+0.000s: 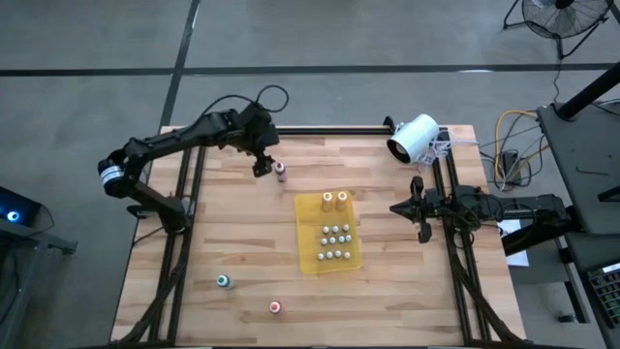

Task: Pick & Place food coloring
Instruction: Put the large red food coloring bottle into the yellow bin, then put the large green food coloring bottle into the yellow bin

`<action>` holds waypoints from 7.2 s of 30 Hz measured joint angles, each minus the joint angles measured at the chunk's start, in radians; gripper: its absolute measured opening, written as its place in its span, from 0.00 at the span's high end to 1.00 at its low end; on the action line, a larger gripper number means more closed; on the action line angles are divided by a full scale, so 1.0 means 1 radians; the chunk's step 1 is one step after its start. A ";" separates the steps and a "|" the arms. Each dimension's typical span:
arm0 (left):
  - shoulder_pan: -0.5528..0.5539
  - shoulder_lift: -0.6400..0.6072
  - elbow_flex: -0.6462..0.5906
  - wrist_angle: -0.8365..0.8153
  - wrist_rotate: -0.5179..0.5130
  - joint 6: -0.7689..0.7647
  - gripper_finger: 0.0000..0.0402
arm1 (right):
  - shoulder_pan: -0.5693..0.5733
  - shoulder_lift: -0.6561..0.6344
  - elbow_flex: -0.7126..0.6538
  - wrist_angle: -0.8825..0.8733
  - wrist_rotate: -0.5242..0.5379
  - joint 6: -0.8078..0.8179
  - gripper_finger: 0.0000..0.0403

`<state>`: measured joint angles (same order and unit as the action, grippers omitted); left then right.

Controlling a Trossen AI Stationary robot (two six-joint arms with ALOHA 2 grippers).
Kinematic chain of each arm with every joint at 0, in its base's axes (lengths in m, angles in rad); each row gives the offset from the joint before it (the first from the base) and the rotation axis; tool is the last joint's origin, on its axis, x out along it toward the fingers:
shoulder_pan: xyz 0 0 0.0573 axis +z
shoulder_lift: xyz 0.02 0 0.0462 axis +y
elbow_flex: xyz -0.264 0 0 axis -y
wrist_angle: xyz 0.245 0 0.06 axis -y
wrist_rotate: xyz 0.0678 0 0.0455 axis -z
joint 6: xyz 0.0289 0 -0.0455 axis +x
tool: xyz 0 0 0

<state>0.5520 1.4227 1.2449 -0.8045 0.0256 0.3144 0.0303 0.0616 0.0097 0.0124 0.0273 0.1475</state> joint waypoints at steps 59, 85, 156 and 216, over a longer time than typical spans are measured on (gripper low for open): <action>-0.025 0.329 0.143 -0.094 0.042 0.050 0.33 | 0.000 0.000 0.000 0.000 0.000 0.000 0.97; -0.024 0.355 0.143 -0.083 0.040 0.048 0.77 | 0.000 0.000 0.000 0.000 0.000 0.000 0.97; -0.372 0.539 0.484 -0.226 0.071 -0.104 0.76 | 0.000 0.000 0.000 0.000 0.000 0.000 0.97; -0.376 0.587 0.579 -0.257 0.035 -0.072 0.54 | 0.000 0.000 0.000 0.000 0.000 0.000 0.97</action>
<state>0.1764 2.0094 1.8242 -1.0620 0.0609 0.2420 0.0303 0.0616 0.0097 0.0124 0.0276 0.1471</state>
